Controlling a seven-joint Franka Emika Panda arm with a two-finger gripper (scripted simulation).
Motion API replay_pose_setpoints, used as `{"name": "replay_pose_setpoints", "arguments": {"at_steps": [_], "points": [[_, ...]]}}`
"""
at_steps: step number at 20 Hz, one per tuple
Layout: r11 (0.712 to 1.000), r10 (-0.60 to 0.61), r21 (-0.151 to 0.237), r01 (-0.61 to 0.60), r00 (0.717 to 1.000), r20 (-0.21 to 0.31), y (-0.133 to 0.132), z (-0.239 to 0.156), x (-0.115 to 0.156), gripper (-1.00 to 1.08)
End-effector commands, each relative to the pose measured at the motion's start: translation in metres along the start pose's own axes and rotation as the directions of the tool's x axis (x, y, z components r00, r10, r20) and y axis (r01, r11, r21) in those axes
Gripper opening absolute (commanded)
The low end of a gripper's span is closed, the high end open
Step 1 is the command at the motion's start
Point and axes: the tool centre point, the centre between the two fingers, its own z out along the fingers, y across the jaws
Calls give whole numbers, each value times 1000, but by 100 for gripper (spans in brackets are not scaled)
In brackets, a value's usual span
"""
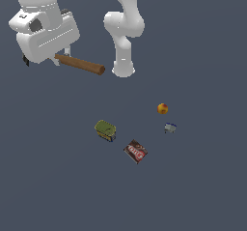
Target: Pick up a designated object from a clutter of objects.
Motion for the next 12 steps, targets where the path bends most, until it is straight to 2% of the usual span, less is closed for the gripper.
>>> {"name": "replay_pose_setpoints", "arguments": {"at_steps": [1, 12], "points": [[1000, 0, -3, 0, 1000, 0, -7, -18, -3, -100], [1000, 2, -3, -2, 1000, 2, -20, -49, -10, -100]]}}
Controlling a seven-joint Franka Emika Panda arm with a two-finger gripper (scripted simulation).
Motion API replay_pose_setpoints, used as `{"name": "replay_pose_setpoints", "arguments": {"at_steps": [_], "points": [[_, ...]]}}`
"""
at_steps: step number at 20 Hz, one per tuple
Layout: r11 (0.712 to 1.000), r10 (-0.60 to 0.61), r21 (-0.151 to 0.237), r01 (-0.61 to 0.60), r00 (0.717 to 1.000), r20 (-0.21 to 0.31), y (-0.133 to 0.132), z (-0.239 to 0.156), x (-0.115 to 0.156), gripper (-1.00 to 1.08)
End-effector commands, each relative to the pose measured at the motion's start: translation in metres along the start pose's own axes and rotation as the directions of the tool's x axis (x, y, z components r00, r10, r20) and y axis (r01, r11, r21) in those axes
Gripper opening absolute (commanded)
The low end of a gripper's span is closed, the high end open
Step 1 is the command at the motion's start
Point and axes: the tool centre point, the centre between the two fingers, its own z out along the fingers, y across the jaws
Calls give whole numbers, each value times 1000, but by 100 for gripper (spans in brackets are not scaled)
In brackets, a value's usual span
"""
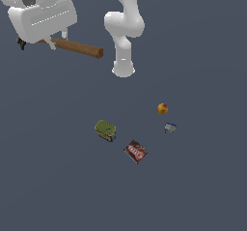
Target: Pick up a designated object from a clutter of objects.
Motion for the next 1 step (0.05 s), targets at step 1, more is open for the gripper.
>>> {"name": "replay_pose_setpoints", "arguments": {"at_steps": [1], "points": [[1000, 0, -2, 0, 1000, 1, 0, -3, 0, -100]]}}
